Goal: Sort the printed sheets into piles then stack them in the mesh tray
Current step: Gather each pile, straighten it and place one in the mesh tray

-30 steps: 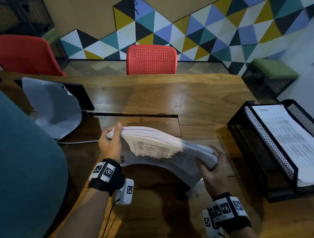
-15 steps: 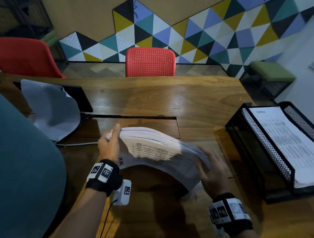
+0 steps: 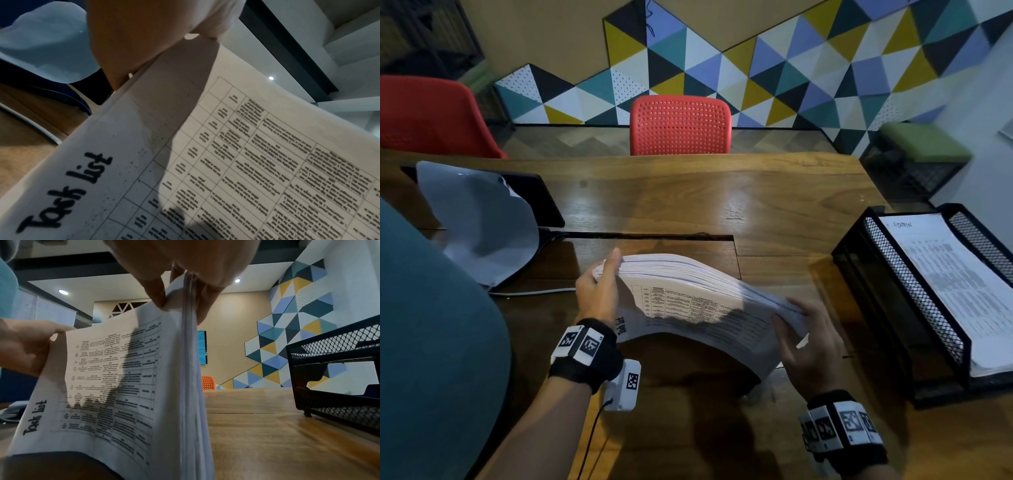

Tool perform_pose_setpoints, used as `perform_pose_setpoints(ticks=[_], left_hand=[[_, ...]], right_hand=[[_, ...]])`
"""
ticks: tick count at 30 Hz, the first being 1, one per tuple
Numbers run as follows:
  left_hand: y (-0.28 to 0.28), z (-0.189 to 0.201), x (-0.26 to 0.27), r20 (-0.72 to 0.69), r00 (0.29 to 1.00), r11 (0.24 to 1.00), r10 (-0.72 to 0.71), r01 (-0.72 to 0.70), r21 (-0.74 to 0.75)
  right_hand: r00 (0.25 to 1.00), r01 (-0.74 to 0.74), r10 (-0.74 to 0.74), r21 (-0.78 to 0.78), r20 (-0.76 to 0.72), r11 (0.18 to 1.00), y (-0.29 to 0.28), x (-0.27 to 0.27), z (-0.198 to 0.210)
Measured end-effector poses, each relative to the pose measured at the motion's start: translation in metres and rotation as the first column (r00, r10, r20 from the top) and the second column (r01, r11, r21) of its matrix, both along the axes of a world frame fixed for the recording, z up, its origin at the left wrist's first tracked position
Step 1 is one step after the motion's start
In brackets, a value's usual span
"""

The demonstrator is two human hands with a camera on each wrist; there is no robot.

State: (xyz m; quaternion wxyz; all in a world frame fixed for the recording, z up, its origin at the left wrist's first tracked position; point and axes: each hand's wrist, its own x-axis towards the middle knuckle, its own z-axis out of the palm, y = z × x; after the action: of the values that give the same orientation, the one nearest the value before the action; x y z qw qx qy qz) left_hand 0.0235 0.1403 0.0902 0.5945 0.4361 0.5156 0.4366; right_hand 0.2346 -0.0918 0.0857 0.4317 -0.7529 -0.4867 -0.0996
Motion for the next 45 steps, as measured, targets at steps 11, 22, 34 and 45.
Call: perform_pose_setpoints(ticks=[11,22,34,45], left_hand=[[-0.001,0.004,0.001,-0.008,1.0,1.0,-0.006,0.006,0.009],[0.001,0.007,0.001,0.012,1.0,1.0,-0.014,0.014,0.015],[0.004,-0.004,-0.002,0.027,0.999,0.999,-0.046,0.046,-0.01],[-0.007,-0.022,-0.018,0.044,0.972,0.973,-0.232,0.232,-0.008]], right_hand=[[0.996,-0.086,0.086,0.024,0.036,0.996,0.004,0.007,0.005],[0.936,-0.339,0.318,-0.143,-0.15,0.93,-0.01,0.016,-0.01],[0.784,-0.128,0.091,-0.017,-0.614,0.992,-0.003,0.01,-0.03],[0.674,-0.062,0.168,0.172,-0.719,0.983,0.013,0.002,-0.013]])
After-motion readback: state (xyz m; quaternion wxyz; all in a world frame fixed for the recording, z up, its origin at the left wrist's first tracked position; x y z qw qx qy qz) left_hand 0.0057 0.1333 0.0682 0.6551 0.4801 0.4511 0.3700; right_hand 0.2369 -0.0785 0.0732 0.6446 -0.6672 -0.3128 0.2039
